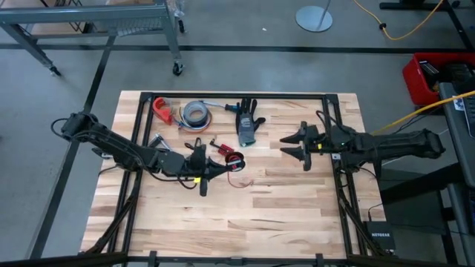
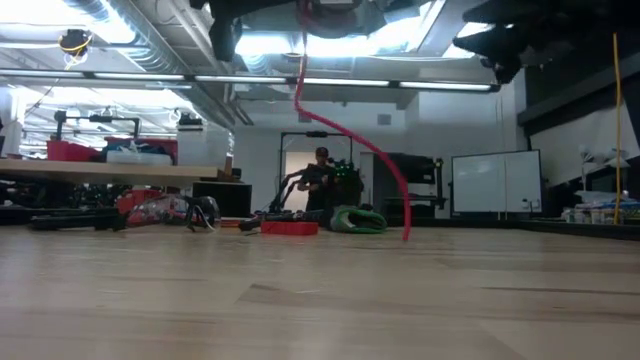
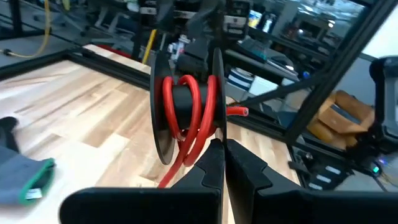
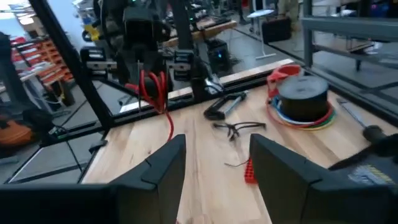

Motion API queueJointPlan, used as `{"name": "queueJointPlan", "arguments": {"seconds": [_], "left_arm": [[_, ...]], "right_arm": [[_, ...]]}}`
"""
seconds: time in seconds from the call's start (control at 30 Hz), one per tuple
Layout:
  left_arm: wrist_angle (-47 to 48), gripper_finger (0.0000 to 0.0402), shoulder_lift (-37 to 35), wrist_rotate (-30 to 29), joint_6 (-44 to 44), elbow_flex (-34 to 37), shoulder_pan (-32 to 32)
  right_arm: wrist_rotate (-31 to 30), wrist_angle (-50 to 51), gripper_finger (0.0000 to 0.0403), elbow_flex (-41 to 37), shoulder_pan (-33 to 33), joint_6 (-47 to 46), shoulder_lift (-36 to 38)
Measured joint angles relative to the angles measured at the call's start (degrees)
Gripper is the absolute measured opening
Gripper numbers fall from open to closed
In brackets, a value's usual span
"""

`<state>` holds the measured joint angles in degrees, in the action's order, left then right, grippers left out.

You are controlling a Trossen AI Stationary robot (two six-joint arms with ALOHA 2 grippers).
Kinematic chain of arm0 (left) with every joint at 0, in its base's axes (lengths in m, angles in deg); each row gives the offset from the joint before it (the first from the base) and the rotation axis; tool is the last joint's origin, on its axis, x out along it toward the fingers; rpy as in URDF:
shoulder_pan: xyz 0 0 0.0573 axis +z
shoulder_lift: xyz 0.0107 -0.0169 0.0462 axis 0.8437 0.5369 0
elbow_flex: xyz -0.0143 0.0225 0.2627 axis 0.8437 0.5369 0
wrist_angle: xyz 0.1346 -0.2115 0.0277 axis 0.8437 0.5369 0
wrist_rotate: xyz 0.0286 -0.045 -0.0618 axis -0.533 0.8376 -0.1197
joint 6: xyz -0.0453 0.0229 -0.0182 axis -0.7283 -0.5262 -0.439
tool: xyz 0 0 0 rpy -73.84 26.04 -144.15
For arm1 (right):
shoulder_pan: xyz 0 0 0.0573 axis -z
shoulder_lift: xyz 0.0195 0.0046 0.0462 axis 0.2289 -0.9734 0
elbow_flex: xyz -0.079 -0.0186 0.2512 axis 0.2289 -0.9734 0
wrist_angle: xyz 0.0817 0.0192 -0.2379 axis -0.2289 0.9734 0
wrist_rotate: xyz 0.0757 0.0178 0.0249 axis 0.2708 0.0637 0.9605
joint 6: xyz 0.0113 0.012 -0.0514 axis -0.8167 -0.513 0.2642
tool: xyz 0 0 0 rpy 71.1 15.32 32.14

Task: Coil cords
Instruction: Uncoil the orange wire from the black spool

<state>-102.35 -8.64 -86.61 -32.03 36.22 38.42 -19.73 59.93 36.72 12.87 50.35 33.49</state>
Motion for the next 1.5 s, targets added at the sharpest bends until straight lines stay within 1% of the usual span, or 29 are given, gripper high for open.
{"name": "queueJointPlan", "arguments": {"seconds": [0.13, 0.3, 0.37, 0.6, 0.87, 0.97, 1.07, 1.17, 1.37, 1.5], "left_arm": [[-1.21, 0.0, 1.33, 2.09, 0.31, 0.02, 0.0], [-8.5, 0.0, 3.69, 7.27, 6.59, 0.0, 0.04], [-10.03, 0.0, 4.19, 8.48, 7.93, 0.0, 0.04], [-10.22, 0.0, 4.44, 9.01, 7.48, 0.0, 0.04], [-10.38, 0.0, 4.44, 9.03, 7.65, 0.0, 0.04], [-10.43, 0.0, 4.44, 9.03, 7.55, 0.0, 0.21], [-10.42, 0.0, 4.44, 9.06, 7.53, 0.0, 0.43], [-10.39, 0.0, 4.44, 9.03, 7.63, 0.0, 0.52], [-10.38, 0.0, 4.44, 9.03, 7.65, 0.0, 0.5], [-10.42, 0.0, 4.44, 9.03, 7.65, 0.0, 0.52]], "right_arm": [[2.98, -6.36, 0.0182, -0.14, 0.0, 0.89, -4.59], [9.04, -15.25, 0.0182, -0.16, 0.0, 0.73, -12.82], [10.17, -19.32, 0.0182, -0.16, -0.02, 0.71, -15.95], [10.24, -31.28, 0.0182, -0.14, -0.07, 0.66, -24.56], [14.73, -43.08, 0.0182, -0.05, -0.07, -2.18, -32.0], [15.96, -42.96, 0.0182, 1.51, -0.07, -2.49, -33.92], [18.88, -42.91, 0.0182, 3.61, -0.07, -2.56, -35.95], [20.45, -42.9, 0.0182, 5.75, -0.07, -2.45, -37.6], [20.78, -42.66, 0.0182, 8.26, -0.09, -2.16, -40.1], [22.17, -42.54, 0.0182, 9.12, -0.1, -2.16, -41.28]]}}
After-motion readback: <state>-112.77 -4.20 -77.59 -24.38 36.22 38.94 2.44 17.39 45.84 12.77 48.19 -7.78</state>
